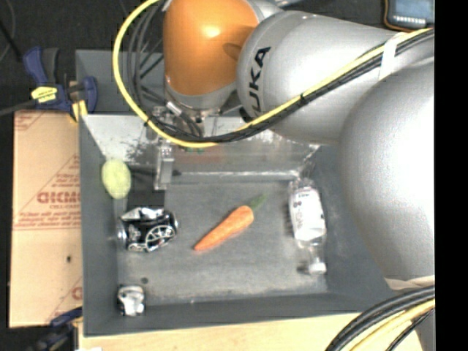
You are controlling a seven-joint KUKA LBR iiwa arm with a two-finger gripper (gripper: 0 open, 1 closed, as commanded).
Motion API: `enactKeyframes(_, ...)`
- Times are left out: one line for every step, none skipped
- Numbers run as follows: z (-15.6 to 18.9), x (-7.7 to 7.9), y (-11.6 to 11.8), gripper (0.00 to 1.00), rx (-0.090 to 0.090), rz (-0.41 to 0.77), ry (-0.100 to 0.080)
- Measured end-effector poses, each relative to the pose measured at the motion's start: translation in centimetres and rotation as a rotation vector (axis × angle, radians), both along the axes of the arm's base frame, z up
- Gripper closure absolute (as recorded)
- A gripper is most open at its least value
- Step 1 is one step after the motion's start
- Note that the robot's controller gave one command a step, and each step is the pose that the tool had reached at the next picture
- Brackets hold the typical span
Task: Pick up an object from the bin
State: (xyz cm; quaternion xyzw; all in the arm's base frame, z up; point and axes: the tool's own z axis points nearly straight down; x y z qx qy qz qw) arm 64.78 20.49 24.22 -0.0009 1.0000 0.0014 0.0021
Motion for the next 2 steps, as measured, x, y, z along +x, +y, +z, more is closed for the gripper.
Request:
enactKeyframes(-6.1, -2.8, -0.7, 0.0, -0.002, 0.075, -0.001)
enactKeyframes(-8.2, -7.3, -2.3, 0.0, -0.002, 0.177, 0.001)
